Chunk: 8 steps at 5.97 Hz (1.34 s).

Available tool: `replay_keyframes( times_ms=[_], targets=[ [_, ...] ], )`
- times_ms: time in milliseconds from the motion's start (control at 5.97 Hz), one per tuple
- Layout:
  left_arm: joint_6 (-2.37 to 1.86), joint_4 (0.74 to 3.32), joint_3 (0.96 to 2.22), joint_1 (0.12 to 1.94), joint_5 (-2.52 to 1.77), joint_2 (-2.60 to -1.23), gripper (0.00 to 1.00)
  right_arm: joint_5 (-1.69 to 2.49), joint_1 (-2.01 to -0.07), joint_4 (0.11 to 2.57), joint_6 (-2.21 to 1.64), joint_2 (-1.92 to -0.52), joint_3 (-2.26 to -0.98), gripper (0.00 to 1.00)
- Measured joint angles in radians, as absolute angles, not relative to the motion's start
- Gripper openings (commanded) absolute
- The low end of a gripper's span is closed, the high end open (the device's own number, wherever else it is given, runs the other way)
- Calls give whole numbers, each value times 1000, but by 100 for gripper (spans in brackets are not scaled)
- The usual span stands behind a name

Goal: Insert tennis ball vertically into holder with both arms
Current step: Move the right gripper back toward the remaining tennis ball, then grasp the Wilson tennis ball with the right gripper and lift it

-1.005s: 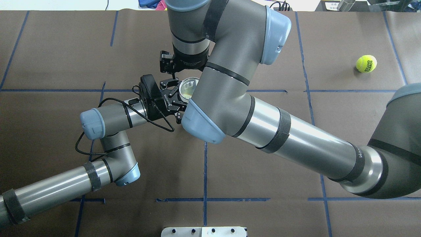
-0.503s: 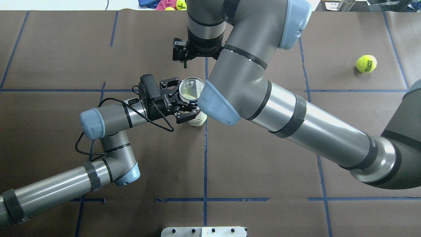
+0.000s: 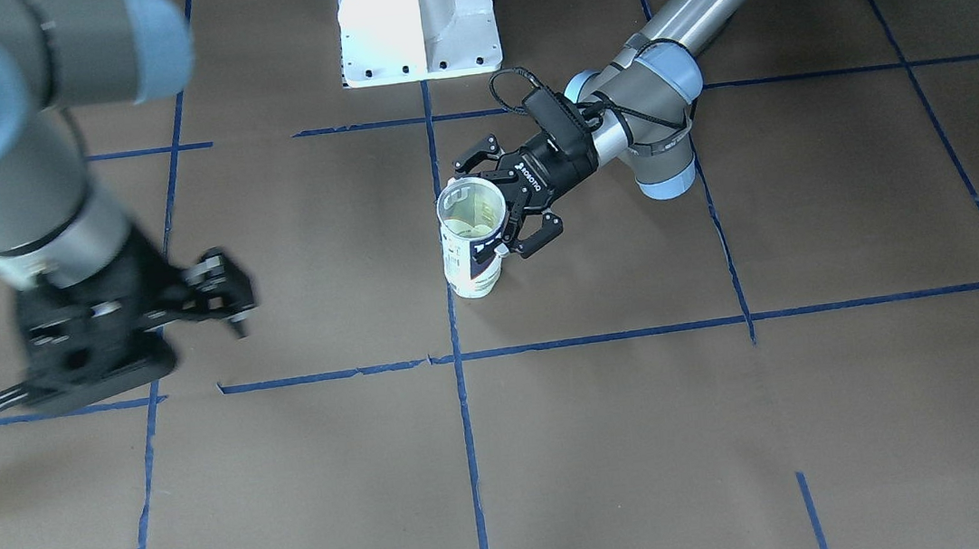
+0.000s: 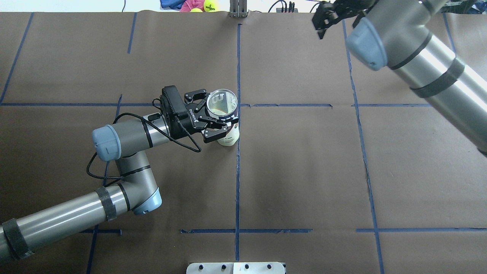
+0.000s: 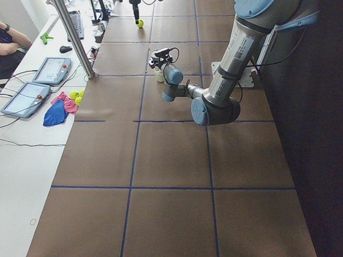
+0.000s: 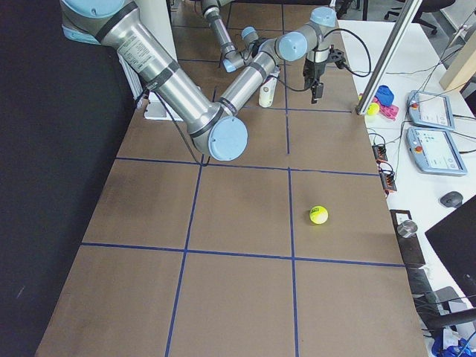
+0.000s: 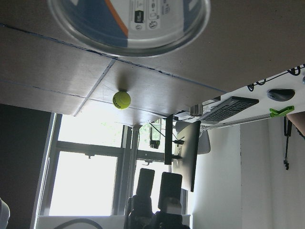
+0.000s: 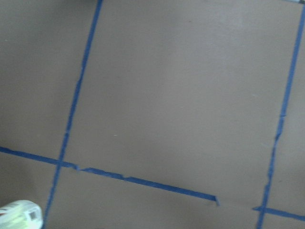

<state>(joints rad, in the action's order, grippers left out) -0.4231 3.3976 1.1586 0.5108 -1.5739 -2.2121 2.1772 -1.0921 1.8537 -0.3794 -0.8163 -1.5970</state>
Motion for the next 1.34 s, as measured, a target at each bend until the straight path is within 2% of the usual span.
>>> replay_keyframes(
  times_ms=[335,670,838,1341],
  targets=[
    [-422,3398,1159,512,-1574,-2210,85,2214,-1233,1691,-53,-949,-1439,99],
    [-422,3398,1160,511,-1574,-2210,85,2220,-1266,1309,32,-1037,-1170,99],
    [-422,3398,1160,511,-1574,-2212,85,2206,-1263,1220,42,-1072,-1112,99],
    [-422,3398,1160,511,-1574,-2212,85,2155,-1220,1151,45,-1130,-1072,99]
  ],
)
